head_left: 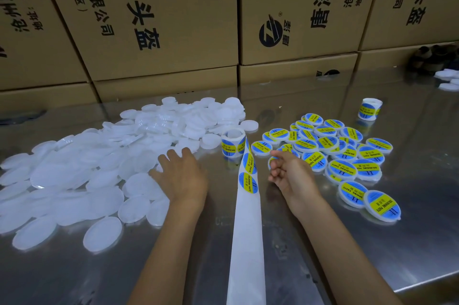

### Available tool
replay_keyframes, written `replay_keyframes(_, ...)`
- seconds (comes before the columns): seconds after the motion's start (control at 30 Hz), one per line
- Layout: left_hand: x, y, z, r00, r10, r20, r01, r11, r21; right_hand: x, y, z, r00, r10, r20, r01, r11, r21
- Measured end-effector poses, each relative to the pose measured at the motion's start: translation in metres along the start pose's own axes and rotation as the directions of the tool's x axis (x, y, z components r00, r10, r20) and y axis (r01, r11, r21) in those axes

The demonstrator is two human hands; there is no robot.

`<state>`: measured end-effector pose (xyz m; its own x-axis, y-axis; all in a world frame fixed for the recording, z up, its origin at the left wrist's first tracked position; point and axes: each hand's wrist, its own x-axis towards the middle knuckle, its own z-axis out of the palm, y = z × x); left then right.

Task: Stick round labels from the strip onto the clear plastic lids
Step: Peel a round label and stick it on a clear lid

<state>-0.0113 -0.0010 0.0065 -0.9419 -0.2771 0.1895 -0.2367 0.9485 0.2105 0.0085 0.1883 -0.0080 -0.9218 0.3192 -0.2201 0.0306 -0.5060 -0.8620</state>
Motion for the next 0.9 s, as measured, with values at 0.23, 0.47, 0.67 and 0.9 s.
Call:
replay_keyframes(0.23,-0.002,0.000,0.004,0.987,-0.031,0.160,0.020,0.997,0.071,-0.002,0.007,0.004,0.996,-0.089,0.025,0.093,0.970,-0.223)
replay_keyframes(0.47,-0.002,0.001,0.002,0.990,0.121,0.074,-0.113,0.988,-0.102,-0.008,0.021,0.009,0.837,-0.459,0.298,0.537,0.584,-0.609)
replay_keyframes(0.67,-0.002,-0.002,0.004,0.989,0.031,0.142,-0.025,0.999,-0.043,-0.012,0.026,0.003,0.809,-0.346,0.475,0.582,0.362,-0.728)
replay_keyframes(0.9,0.003,-0.001,-0.002,0.990,0.078,-0.117,-0.120,0.902,-0.414,-0.013,0.027,0.001,0.793,-0.275,0.544,0.599,0.187,-0.779)
